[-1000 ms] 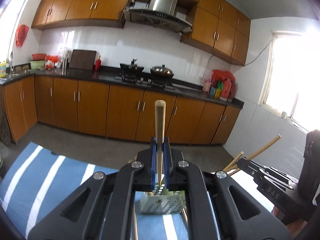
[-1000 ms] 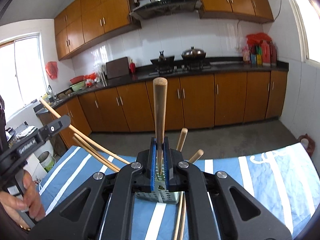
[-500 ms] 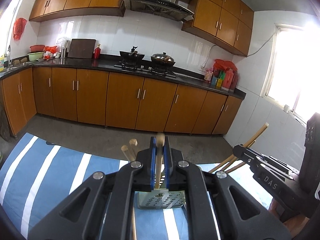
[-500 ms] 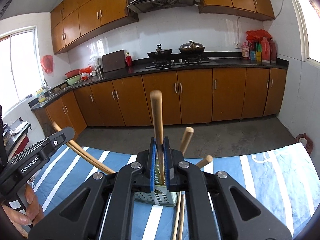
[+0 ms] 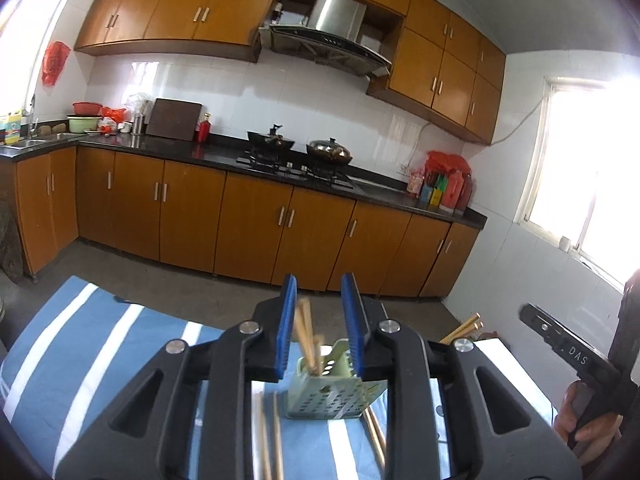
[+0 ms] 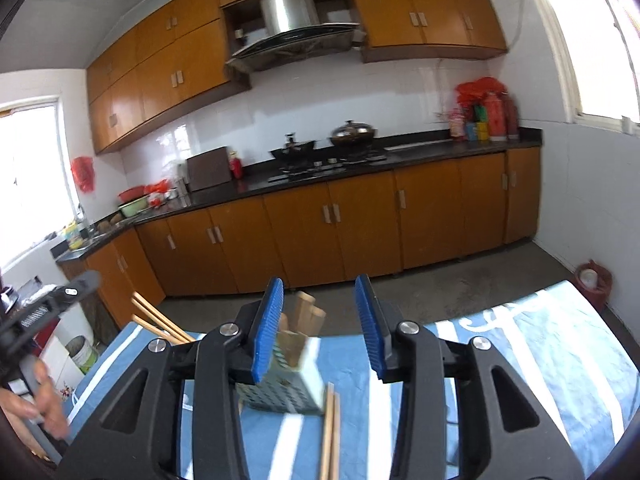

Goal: Organize utensils
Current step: 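Move both tools back to the table and grasp a chopstick each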

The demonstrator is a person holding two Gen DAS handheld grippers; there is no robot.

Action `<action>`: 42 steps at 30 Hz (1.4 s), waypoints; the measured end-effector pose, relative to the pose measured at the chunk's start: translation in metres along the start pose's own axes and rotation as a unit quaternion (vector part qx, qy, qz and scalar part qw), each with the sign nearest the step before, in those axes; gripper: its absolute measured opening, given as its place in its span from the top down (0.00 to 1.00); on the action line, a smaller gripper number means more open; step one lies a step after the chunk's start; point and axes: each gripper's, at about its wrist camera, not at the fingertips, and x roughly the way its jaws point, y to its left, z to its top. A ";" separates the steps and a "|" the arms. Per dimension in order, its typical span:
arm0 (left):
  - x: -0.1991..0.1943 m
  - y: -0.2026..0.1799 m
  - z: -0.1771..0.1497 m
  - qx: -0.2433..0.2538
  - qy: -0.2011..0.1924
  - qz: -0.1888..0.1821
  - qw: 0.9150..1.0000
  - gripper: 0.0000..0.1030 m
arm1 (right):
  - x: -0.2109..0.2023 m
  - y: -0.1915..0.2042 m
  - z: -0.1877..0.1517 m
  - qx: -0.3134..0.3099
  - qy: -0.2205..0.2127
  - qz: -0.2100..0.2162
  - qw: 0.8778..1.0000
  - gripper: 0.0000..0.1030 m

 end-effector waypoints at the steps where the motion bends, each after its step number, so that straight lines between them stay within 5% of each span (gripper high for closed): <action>1: -0.007 0.004 -0.003 0.000 -0.001 0.005 1.000 0.73 | -0.004 -0.008 -0.004 0.004 0.004 -0.006 1.000 0.62; 9: -0.020 0.062 -0.064 0.001 0.063 0.069 0.996 0.72 | 0.013 -0.069 -0.080 0.048 0.109 -0.066 0.991 0.62; 14: 0.001 0.082 -0.114 -0.006 0.139 0.086 0.987 0.72 | 0.049 -0.058 -0.145 0.058 0.202 -0.027 0.977 0.78; 20: 0.019 0.084 -0.160 -0.009 0.199 0.078 0.977 0.72 | 0.083 -0.020 -0.201 0.031 0.266 0.003 0.963 0.83; 28: 0.028 0.084 -0.182 -0.011 0.230 0.065 0.971 0.72 | 0.100 -0.006 -0.218 0.005 0.287 0.001 0.958 0.84; 33: 0.036 0.078 -0.190 -0.010 0.244 0.055 0.968 0.72 | 0.097 -0.004 -0.219 -0.018 0.280 -0.013 0.960 0.93; 42: 0.053 0.061 -0.207 0.002 0.269 0.033 0.963 0.75 | 0.093 -0.048 -0.211 0.030 0.256 -0.096 0.961 0.93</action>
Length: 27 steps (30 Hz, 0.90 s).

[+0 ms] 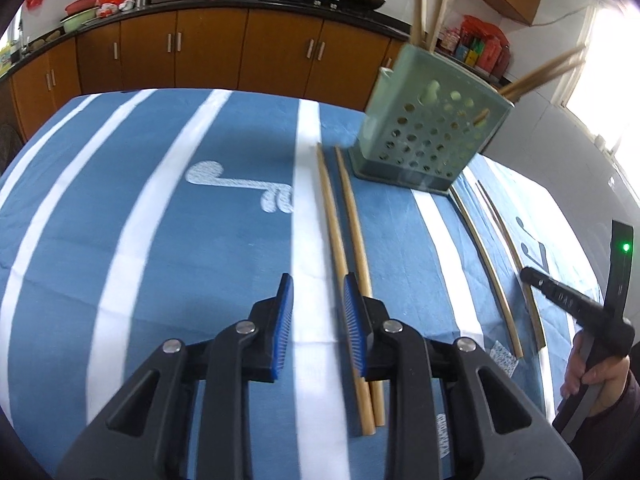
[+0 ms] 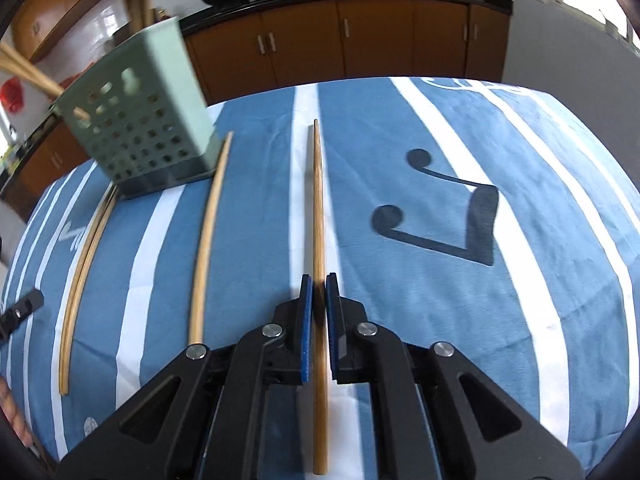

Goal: Organize utensils
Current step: 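Move both tools back to the table and grasp a chopstick each, then lift both held chopsticks upright and carry them over the green holder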

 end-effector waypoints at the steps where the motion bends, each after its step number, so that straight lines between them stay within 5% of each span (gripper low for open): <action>1: 0.003 -0.003 0.000 0.004 0.003 -0.002 1.000 0.77 | 0.000 -0.003 0.000 0.003 0.001 0.002 1.000 0.93; 15: 0.032 -0.024 -0.004 0.041 0.024 0.046 0.998 0.92 | 0.001 -0.002 0.001 -0.016 -0.001 -0.002 1.000 0.93; 27: 0.032 0.049 0.026 -0.013 0.009 0.102 0.995 0.92 | 0.010 0.000 0.011 -0.031 -0.014 0.003 0.999 0.93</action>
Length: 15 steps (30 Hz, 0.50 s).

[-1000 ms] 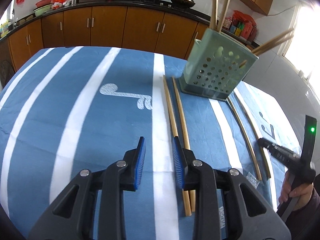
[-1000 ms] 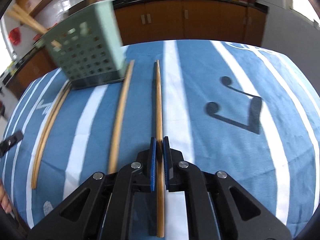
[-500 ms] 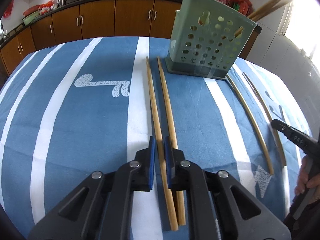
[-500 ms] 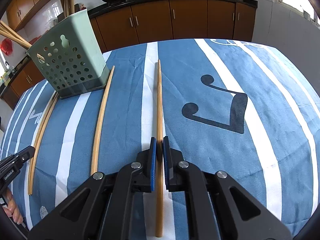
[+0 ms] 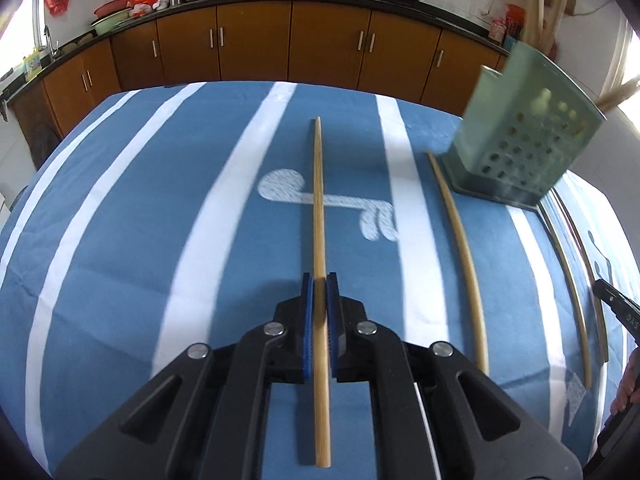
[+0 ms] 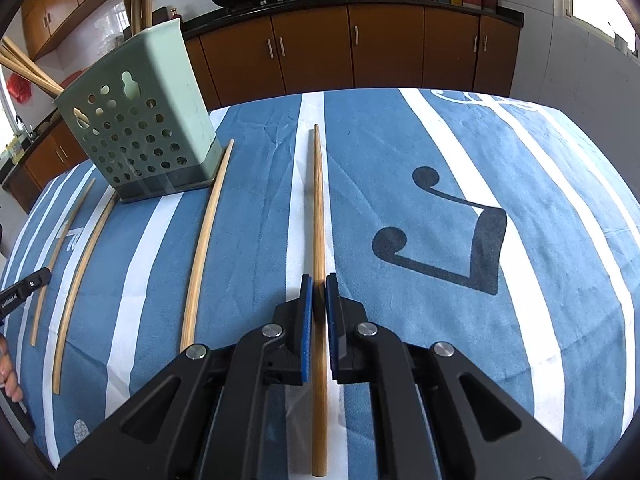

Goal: Organize utensils
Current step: 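Lift both held chopsticks upright and carry them over the green holder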

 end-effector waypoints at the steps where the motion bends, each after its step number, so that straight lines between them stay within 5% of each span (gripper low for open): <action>1: 0.000 0.002 0.001 0.000 -0.001 0.002 1.000 0.92 | 0.001 0.000 0.000 -0.002 0.000 -0.002 1.000 0.93; 15: 0.000 0.002 -0.003 0.007 -0.015 0.001 1.000 0.91 | -0.002 0.000 -0.005 -0.007 -0.008 -0.001 1.000 0.92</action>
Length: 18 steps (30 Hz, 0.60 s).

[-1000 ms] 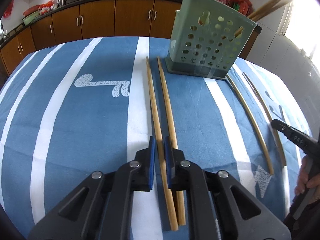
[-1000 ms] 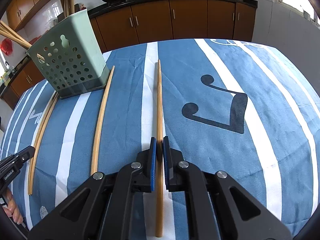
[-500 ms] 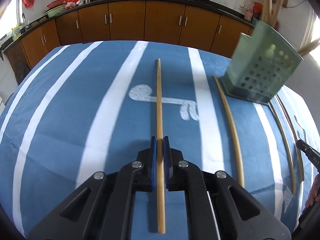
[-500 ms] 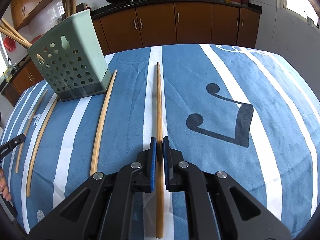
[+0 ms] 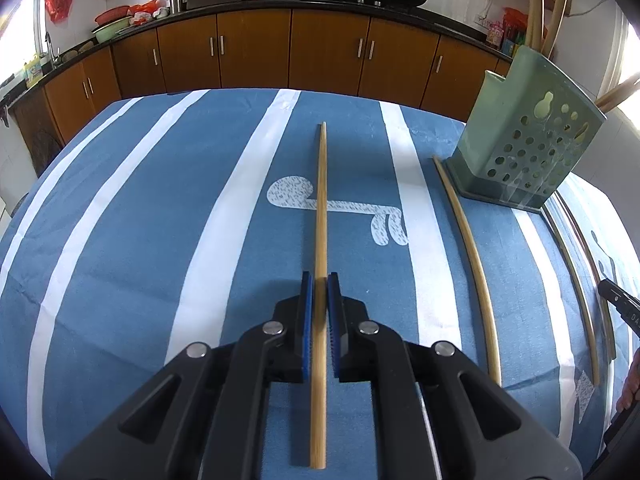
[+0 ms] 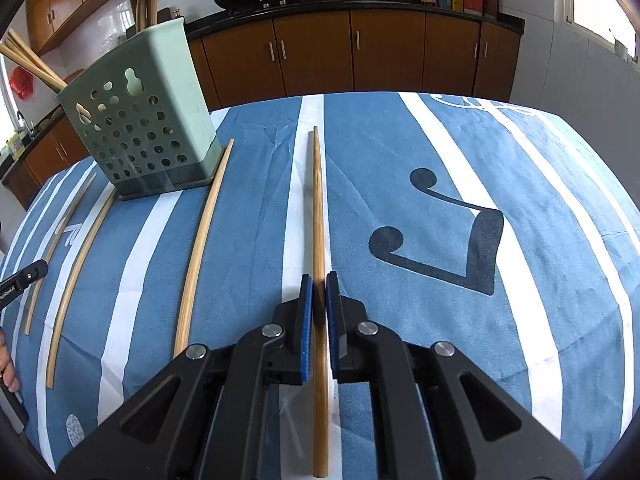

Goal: Organize utensils
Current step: 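Lift both held chopsticks upright and carry them over the green holder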

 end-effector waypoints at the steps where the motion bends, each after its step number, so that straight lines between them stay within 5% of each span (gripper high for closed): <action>1: 0.000 0.000 0.000 0.000 0.000 0.000 1.000 0.91 | 0.000 0.000 0.000 -0.001 0.000 -0.001 1.000 0.92; 18: -0.008 -0.004 -0.009 0.015 0.002 0.003 1.000 0.91 | -0.003 0.000 -0.003 -0.007 0.001 -0.001 1.000 0.92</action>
